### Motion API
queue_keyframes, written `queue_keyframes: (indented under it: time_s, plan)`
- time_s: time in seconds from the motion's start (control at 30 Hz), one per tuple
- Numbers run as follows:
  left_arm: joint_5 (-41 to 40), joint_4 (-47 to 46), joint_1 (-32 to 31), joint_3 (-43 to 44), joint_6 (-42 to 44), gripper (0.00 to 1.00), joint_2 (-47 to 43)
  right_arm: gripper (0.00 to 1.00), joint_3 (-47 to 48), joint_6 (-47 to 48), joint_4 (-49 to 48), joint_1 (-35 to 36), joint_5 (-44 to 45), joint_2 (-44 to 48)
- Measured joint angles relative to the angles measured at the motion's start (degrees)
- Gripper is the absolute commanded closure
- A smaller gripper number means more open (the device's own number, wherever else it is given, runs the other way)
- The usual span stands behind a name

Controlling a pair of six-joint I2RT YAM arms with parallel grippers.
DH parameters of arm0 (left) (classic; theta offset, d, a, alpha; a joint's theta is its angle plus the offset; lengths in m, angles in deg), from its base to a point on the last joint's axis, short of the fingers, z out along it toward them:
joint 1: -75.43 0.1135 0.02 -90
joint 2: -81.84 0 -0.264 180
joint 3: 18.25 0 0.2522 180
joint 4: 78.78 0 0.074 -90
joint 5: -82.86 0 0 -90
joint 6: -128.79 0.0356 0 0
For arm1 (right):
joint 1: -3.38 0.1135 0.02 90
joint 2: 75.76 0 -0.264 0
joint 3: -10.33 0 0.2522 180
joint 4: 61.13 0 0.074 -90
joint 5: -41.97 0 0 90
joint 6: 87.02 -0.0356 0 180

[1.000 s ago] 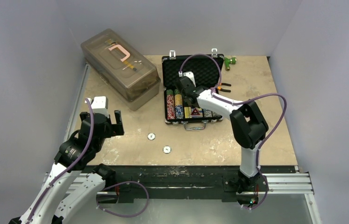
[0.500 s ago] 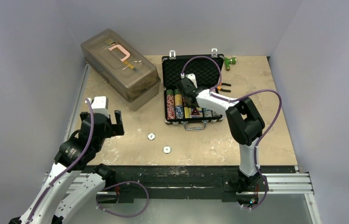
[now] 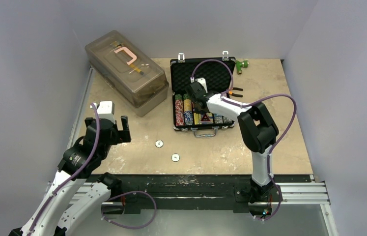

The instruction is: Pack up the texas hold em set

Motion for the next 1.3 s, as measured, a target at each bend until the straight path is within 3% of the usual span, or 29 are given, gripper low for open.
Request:
queue_keyframes:
  time_s: [0.17, 0.43, 0.6, 0.67, 0.8, 0.9, 1.17, 1.3]
  plan:
    - [0.0, 0.0, 0.0, 0.0, 0.0, 0.05, 0.0, 0.75, 0.0, 0.0, 0.0, 0.0, -0.1, 0.0]
    - [0.0, 0.0, 0.0, 0.0, 0.0, 0.05, 0.0, 0.52, 0.1, 0.4, 1.2, -0.3, 0.0, 0.6]
    - [0.0, 0.0, 0.0, 0.0, 0.0, 0.05, -0.1, 0.48, 0.1, 0.4, 1.8, -0.2, -0.3, 4.5]
    - [0.0, 0.0, 0.0, 0.0, 0.0, 0.05, -0.1, 0.40, -0.2, 0.3, 1.8, 0.0, -1.1, 7.2]
    - [0.0, 0.0, 0.0, 0.0, 0.0, 0.05, -0.1, 0.09, -4.0, -0.1, 0.6, 1.6, -4.1, 14.3]
    - [0.0, 0.0, 0.0, 0.0, 0.0, 0.05, -0.1, 0.01, -7.5, -0.1, 0.5, 6.8, -5.4, 18.1]
    - [0.0, 0.0, 0.0, 0.0, 0.0, 0.05, -0.1, 0.01, -12.0, -4.1, 2.6, 30.8, -6.6, 17.7]
    - [0.0, 0.0, 0.0, 0.0, 0.0, 0.05, -0.1, 0.09, -13.6, -7.0, 3.1, 35.4, -8.1, 15.4]
